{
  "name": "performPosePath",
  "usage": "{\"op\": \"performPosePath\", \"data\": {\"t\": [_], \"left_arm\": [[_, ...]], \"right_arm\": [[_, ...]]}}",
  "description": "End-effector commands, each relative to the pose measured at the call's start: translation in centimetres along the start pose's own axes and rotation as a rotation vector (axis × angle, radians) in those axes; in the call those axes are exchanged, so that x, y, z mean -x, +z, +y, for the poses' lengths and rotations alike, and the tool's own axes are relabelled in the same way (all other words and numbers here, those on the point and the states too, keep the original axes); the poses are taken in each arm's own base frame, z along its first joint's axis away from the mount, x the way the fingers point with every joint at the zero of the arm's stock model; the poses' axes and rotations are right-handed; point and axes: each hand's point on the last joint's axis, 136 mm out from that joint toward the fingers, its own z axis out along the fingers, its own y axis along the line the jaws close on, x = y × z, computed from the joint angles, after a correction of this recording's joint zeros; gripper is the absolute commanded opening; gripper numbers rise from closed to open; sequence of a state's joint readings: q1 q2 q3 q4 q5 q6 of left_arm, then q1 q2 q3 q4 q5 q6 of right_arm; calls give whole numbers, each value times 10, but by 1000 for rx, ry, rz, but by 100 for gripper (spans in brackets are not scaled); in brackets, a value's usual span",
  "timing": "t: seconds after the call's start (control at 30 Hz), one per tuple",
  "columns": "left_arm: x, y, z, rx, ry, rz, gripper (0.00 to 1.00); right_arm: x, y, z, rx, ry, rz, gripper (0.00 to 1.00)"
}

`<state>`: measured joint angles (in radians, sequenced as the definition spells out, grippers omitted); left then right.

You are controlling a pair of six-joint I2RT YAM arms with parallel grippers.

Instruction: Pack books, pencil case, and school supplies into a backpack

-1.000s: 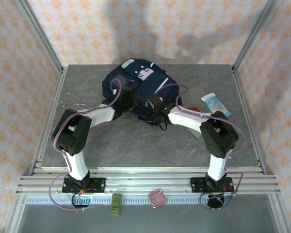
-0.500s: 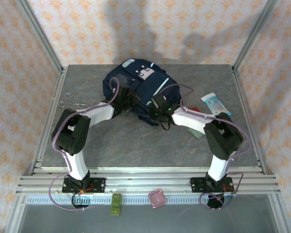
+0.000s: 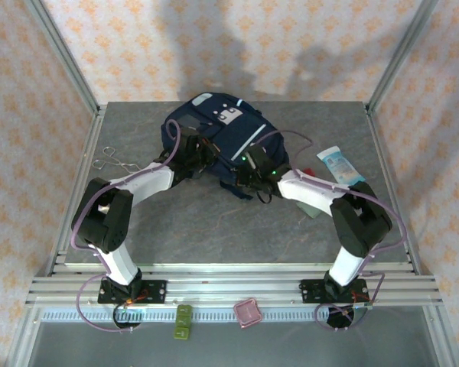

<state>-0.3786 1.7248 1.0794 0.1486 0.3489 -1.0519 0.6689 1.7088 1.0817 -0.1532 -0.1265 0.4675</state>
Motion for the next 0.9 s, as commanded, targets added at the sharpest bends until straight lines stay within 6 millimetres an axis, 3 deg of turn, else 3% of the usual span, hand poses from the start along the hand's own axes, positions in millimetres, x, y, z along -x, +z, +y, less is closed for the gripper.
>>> {"op": "performPosePath", "data": {"t": [0.0,0.07,0.13,0.43,0.63,0.87], "left_arm": [[13,-26,-63,-225,-1,-27,0],[12,-27,-68,-243,-6,-18,0],[13,-30,-69,-241,-1,-25,0],[11,-32,-65,-243,-4,-19,0],[10,-33,-70,-253,-3,-15,0],[12,-36,-74,-258,1,-23,0]], "right_arm": [[-22,20,-15,-31,24,36,0],[-24,22,-19,-49,25,40,1],[-19,17,-16,-36,29,20,10],[26,-43,13,38,43,-117,23],[32,-44,29,47,16,-131,23],[22,-21,29,28,18,-81,26]]}}
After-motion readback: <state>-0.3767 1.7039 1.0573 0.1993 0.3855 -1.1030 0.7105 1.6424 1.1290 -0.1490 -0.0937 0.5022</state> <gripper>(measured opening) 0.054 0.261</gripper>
